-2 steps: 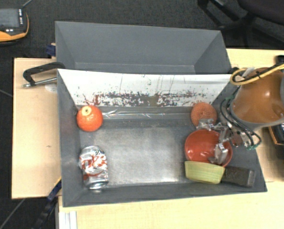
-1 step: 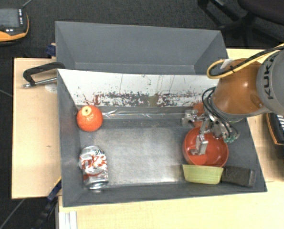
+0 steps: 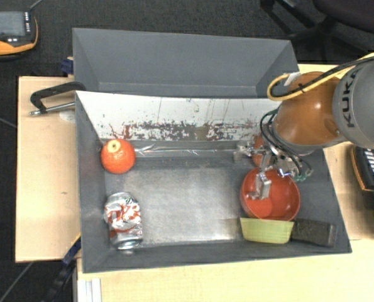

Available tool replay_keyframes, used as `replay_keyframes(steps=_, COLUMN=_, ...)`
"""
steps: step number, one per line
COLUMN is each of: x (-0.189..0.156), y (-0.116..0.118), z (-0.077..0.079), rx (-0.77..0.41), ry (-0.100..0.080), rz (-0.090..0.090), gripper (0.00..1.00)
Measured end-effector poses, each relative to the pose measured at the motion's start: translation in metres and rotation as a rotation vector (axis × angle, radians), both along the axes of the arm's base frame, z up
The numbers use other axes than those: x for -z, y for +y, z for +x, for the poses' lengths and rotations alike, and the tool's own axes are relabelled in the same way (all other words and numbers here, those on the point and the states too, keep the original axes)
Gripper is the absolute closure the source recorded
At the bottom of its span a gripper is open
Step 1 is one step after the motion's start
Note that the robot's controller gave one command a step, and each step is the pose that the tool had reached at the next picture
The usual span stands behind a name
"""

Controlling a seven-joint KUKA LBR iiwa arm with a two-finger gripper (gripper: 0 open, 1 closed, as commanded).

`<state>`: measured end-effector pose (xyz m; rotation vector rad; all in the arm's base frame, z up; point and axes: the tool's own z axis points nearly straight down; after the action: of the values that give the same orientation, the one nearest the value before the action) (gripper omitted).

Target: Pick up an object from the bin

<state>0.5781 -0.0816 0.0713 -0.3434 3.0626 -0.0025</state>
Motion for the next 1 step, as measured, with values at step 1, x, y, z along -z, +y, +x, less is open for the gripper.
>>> replay_keyframes(steps=1, x=-0.0537, y=-0.0073, z=-0.0020, rx=-0.201, ry=-0.011, rz=-0.013, gripper=0.00)
